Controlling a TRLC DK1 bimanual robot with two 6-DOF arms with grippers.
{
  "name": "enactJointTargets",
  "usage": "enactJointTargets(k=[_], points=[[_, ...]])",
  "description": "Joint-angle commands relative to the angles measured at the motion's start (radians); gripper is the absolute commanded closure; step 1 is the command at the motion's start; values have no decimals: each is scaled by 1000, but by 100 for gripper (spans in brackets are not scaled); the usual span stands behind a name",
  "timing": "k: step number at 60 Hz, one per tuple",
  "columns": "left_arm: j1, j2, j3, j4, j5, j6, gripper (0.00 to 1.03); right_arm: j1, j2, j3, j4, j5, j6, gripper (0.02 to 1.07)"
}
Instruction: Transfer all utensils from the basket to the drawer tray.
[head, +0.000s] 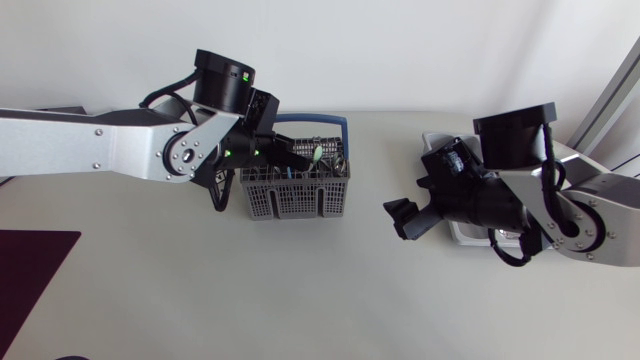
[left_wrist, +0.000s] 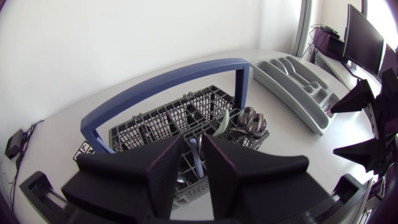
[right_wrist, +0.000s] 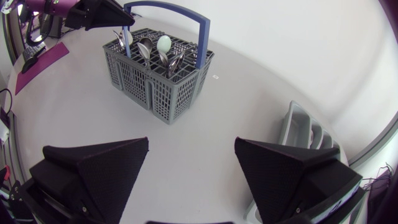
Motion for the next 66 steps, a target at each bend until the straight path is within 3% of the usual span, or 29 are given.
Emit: enactJointTargets(k=[1,40,56,66], points=[[8,17,18,5,-10,11,100,18,-2,-25,12,5,-14,7],[52,-161,179,-62,62,16,100,114,22,-41,36,24,-54,7],[2,-211,320,-263,85,-13,100,123,-10,2,13,4,-65,7],[-32,-197,324,-372,197,-98,100,123,-39,64,-44,-98,-40,7]])
